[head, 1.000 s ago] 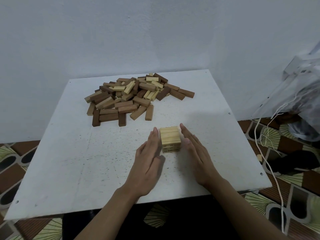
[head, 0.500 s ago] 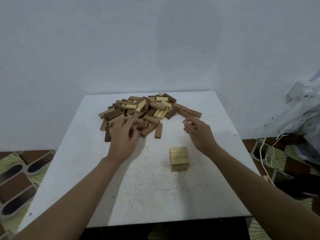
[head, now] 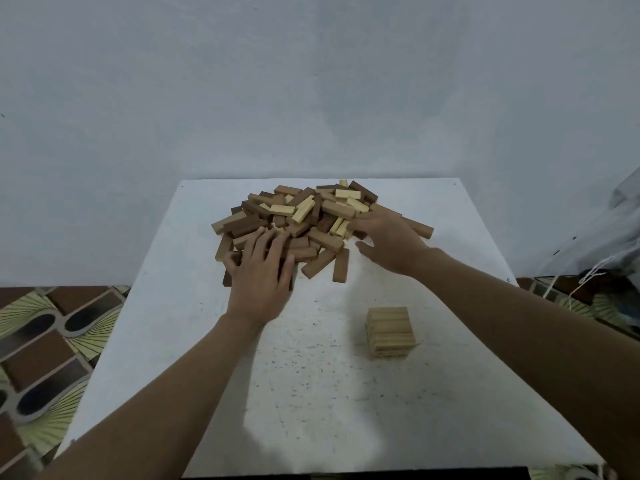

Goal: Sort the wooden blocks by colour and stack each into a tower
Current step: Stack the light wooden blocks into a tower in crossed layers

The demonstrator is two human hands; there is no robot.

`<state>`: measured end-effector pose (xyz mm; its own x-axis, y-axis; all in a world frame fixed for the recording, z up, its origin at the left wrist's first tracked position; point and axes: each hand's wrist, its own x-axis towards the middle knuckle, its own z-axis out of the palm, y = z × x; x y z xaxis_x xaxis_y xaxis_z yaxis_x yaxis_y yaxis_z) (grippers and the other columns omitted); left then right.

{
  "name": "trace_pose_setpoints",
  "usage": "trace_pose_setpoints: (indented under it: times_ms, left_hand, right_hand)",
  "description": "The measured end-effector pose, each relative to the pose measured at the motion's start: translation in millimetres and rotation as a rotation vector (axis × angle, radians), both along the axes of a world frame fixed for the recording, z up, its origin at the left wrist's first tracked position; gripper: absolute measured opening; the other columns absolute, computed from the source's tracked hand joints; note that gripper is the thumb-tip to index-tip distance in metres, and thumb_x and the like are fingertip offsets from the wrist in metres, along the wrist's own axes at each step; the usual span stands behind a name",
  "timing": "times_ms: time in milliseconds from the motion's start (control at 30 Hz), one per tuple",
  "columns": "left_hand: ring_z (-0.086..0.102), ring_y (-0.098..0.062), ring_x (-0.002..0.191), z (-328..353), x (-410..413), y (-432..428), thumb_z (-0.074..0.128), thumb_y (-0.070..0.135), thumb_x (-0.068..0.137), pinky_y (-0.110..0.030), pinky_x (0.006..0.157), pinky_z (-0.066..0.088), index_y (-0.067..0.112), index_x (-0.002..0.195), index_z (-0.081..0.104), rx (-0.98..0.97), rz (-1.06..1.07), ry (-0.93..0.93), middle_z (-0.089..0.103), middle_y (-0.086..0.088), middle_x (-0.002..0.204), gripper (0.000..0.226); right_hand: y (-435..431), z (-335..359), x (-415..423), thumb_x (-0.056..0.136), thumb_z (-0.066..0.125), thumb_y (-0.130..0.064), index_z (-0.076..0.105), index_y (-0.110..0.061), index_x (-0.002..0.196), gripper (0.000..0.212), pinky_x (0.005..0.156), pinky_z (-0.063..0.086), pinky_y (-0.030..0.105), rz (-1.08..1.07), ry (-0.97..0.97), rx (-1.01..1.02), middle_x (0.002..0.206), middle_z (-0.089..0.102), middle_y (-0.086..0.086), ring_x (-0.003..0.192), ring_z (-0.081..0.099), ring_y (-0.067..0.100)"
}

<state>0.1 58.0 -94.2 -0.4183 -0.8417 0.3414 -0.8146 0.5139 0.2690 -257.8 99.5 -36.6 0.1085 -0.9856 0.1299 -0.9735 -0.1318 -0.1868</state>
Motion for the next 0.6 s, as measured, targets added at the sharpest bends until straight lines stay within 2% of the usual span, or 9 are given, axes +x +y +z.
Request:
trace_pose_setpoints:
  times_ms: [167,267,367,467,600]
  left_hand:
    - [0.032,-0.019,0.147,-1,1,0,0.034,0.041,0.106,-0.052,0.099,0.026,0.037,0.146,0.042,-0.004,-0.009,-0.032,0.045,0.001,0.152,0.040]
    - [0.029,-0.019,0.148,-4,2,-3,0.031,0.042,0.107,-0.050,0.099,0.024,0.039,0.143,0.047,0.002,-0.009,-0.055,0.044,0.001,0.152,0.040]
    - [0.031,-0.018,0.148,-5,2,-4,0.031,0.041,0.106,-0.050,0.099,0.025,0.036,0.141,0.049,-0.002,-0.003,-0.042,0.046,0.000,0.149,0.039]
    - [0.034,-0.019,0.146,-6,1,-4,0.036,0.039,0.106,-0.051,0.099,0.026,0.028,0.140,0.047,-0.013,-0.001,-0.016,0.048,-0.001,0.147,0.038]
    - [0.035,-0.019,0.146,-7,0,-5,0.043,0.037,0.106,-0.051,0.099,0.026,0.025,0.139,0.047,-0.020,0.004,-0.008,0.049,-0.001,0.147,0.036]
  right_hand:
    - [-8,-9,1,0.092,0.067,-0.019,0.070,-0.013,0.115,0.025,0.082,0.045,0.035,0.005,0.038,-0.047,0.112,0.064,0.002,0.101,0.055,0.023]
    - [-15,-15,1,0.088,0.072,-0.015,0.072,-0.012,0.106,0.018,0.078,0.037,0.030,0.010,0.027,-0.091,0.105,0.064,0.003,0.098,0.054,0.023]
    - [-19,-17,0,0.083,0.075,-0.009,0.073,-0.010,0.091,0.008,0.072,0.043,0.033,0.035,0.001,-0.153,0.095,0.066,0.004,0.088,0.055,0.024]
    - [-20,-14,0,0.080,0.078,-0.007,0.069,-0.012,0.085,0.011,0.069,0.044,0.033,0.063,-0.028,-0.153,0.086,0.067,0.001,0.078,0.052,0.018]
    - [-23,-14,-5,0.082,0.078,-0.008,0.069,-0.014,0.112,0.033,0.075,0.041,0.034,0.080,-0.026,-0.107,0.098,0.067,0.000,0.089,0.057,0.022]
